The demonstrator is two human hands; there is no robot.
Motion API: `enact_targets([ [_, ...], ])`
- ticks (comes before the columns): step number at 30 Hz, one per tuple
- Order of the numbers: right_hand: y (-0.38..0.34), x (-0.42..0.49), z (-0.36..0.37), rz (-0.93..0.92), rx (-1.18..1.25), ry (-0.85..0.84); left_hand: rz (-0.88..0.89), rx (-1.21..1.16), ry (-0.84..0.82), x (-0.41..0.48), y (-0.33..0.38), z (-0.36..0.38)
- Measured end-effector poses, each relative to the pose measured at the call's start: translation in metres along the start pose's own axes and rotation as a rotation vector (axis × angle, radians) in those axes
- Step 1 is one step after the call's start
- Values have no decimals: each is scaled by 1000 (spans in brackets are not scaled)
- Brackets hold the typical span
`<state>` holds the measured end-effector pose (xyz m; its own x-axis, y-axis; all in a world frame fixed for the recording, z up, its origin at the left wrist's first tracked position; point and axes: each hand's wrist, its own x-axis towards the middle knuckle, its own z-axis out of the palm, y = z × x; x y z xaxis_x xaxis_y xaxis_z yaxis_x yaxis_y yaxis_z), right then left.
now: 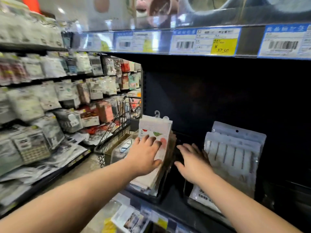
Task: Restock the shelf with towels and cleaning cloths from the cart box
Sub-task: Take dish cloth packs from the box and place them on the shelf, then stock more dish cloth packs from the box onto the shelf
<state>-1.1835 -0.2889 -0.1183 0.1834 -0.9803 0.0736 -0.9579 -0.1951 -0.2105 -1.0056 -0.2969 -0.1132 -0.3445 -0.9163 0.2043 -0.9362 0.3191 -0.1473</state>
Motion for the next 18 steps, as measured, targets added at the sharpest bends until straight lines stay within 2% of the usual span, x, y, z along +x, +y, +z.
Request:
enact_targets([
  [7,-95,11,18,-190,-30,44,-137,-59,-53,-56,-82,22],
  [10,-149,23,34,-218,-41,19,-179,-75,-59,-85,-126,30],
  [14,-239,41,67,-260,-76,-35,-254,-115,-77,-141,-210,44],
  [18,-329,57,106,-300,-68,-90,-378,-86,-173,-201,-303,61],
])
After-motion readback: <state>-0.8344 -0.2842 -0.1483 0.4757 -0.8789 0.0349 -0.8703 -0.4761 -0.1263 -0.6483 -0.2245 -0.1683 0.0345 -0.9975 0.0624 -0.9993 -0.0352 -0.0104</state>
